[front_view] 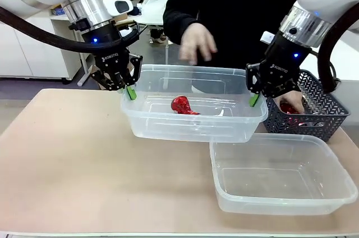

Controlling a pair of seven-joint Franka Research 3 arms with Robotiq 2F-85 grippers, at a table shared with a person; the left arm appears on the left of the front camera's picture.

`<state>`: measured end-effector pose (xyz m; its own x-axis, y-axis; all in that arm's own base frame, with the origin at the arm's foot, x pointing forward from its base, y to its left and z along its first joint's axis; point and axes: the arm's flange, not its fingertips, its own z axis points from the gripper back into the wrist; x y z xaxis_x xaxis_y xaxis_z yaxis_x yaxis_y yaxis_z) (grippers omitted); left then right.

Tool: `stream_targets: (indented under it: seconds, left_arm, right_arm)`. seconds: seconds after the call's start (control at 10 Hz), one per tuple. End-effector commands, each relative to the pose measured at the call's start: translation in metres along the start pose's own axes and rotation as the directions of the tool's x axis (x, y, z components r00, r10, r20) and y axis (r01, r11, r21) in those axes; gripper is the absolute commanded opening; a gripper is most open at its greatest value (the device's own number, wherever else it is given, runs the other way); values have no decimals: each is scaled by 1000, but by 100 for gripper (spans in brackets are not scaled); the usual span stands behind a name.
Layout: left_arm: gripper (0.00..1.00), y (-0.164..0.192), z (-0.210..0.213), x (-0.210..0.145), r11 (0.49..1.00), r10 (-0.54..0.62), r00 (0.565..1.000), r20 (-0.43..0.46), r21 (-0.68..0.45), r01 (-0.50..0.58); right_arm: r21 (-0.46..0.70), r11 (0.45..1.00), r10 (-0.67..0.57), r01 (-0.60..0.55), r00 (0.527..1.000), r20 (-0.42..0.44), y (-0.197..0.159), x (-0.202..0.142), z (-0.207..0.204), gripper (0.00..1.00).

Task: Sort the waste into each basket.
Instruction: Offer the picked Organizing box to the human.

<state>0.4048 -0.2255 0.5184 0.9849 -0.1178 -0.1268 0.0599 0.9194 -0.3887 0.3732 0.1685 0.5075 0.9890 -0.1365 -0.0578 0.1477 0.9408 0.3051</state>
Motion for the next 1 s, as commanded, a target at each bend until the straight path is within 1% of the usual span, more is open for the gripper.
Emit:
stream_targets:
  seconds: [0.0,0.9]
  left_arm:
    - [7,0,6,0,1000,-10,1000,3,-13,10]
    - [7,0,6,0,1000,-10,1000,3,-13,10]
  right_arm:
    - [-6,1000,-11,11,1000,9,-5,1,2,5]
    - [-6,1000,-11,11,1000,9,-5,1,2,5]
